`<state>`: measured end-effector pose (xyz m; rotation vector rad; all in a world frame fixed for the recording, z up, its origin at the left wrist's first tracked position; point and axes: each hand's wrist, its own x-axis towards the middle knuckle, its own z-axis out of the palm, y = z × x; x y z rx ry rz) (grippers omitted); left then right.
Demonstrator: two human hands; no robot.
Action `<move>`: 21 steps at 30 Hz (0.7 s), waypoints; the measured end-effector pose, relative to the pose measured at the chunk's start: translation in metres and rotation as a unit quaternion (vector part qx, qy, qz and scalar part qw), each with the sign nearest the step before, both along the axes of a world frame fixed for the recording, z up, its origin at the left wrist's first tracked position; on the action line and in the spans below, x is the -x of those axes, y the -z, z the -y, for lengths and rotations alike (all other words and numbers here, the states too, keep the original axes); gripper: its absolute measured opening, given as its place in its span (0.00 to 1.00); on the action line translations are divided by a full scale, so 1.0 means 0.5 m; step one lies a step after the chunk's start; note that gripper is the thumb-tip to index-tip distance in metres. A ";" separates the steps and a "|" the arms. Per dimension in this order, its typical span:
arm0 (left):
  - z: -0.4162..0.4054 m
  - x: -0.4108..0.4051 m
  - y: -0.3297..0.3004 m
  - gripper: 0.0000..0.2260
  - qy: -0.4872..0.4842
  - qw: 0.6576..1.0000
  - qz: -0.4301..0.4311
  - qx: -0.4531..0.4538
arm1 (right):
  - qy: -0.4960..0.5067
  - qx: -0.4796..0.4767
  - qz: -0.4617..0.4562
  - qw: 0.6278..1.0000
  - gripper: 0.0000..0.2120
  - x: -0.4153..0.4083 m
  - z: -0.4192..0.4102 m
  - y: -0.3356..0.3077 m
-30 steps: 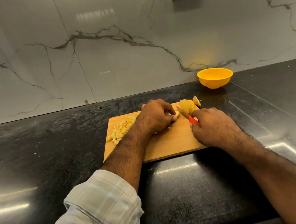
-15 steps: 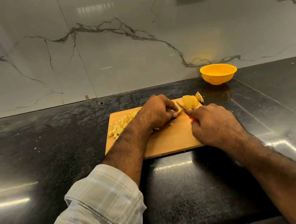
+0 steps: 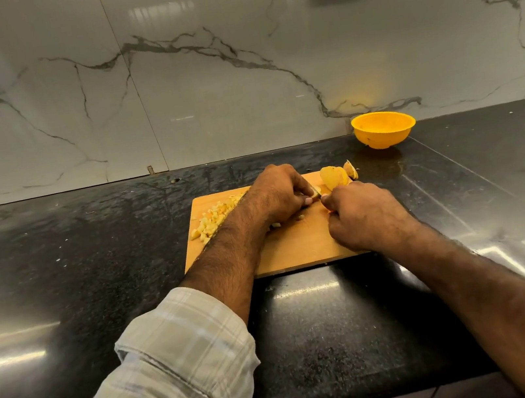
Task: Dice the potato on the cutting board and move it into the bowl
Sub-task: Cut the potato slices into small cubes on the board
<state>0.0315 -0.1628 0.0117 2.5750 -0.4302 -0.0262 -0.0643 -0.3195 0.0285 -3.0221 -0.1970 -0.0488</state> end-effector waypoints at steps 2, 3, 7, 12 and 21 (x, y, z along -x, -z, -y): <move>-0.004 0.003 -0.004 0.10 0.005 1.000 -0.001 -0.012 | 0.003 -0.023 -0.003 1.000 0.17 0.000 0.002 0.001; -0.007 0.005 -0.007 0.10 0.004 1.000 -0.001 -0.017 | 0.007 -0.032 0.002 0.999 0.18 0.003 0.004 0.003; -0.008 0.006 -0.009 0.10 -0.009 1.000 -0.002 -0.025 | 0.009 -0.043 0.059 0.997 0.21 0.024 0.012 0.005; -0.003 0.000 -0.008 0.09 -0.014 0.999 0.001 -0.034 | -0.005 0.009 0.037 0.999 0.18 0.035 0.005 0.001; -0.007 0.002 -0.011 0.08 -0.012 1.000 -0.003 -0.026 | 0.014 -0.020 -0.008 1.000 0.11 -0.009 -0.010 0.003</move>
